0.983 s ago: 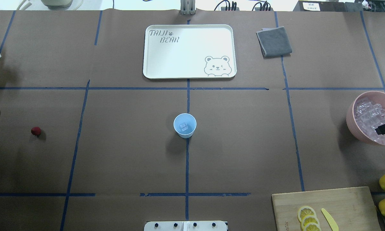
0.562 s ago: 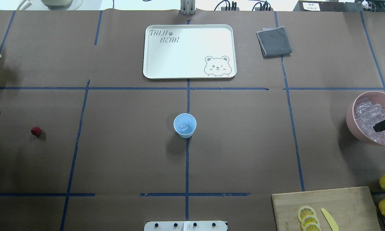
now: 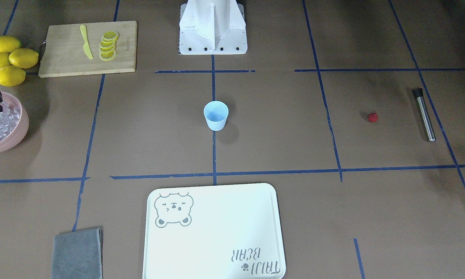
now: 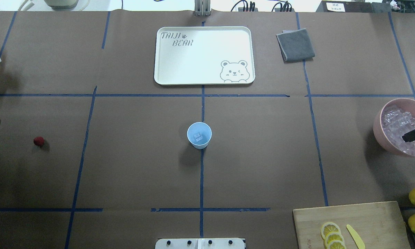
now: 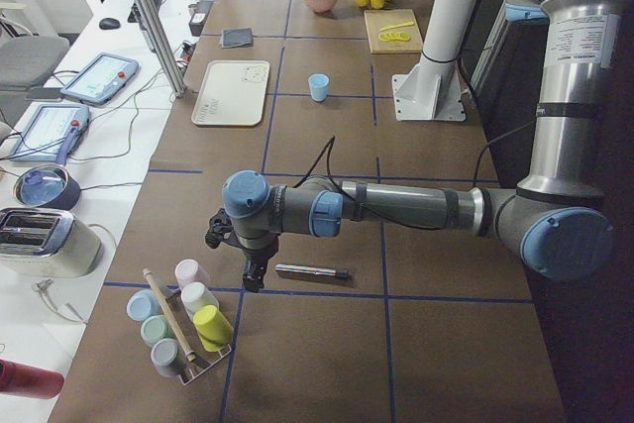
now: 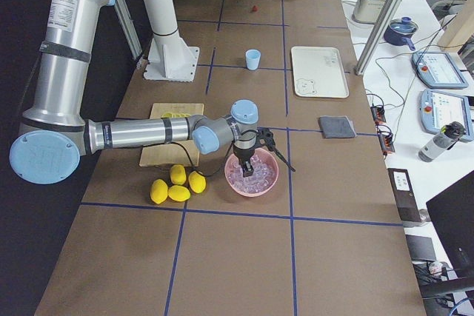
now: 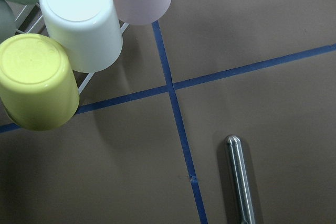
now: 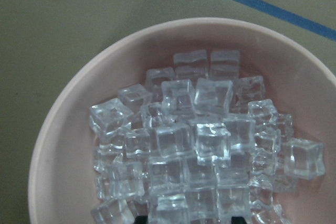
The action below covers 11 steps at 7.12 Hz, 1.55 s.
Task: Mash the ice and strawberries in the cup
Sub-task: 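Lower the right gripper into the bowl and grasp another ice cube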
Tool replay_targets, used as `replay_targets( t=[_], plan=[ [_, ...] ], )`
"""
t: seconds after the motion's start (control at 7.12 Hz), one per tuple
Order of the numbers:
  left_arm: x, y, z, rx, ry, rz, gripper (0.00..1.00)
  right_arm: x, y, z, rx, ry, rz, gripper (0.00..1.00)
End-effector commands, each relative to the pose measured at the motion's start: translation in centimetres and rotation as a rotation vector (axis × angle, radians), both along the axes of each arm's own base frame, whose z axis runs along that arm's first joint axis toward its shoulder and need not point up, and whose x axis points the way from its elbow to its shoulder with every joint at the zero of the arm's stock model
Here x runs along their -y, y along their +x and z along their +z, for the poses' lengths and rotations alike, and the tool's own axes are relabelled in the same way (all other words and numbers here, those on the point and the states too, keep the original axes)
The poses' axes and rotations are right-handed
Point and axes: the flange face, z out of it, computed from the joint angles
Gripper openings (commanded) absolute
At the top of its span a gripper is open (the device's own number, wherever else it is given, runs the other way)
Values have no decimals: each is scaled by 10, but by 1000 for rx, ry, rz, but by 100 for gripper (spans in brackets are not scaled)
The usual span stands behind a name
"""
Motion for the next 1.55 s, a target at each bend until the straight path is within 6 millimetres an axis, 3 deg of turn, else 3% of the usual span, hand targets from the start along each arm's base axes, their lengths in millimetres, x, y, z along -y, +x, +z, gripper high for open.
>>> replay_targets(
  t=[0.0, 0.42, 1.4],
  plan=[
    [0, 0, 0, 0, 1, 0, 100, -1, -7, -1, 0, 3, -16, 61],
    [0, 0, 0, 0, -1, 0, 100, 0, -17, -4, 3, 11, -34, 59],
    [1, 0, 0, 0, 1, 0, 100, -5, -14, 6, -7, -7, -37, 59]
  ],
)
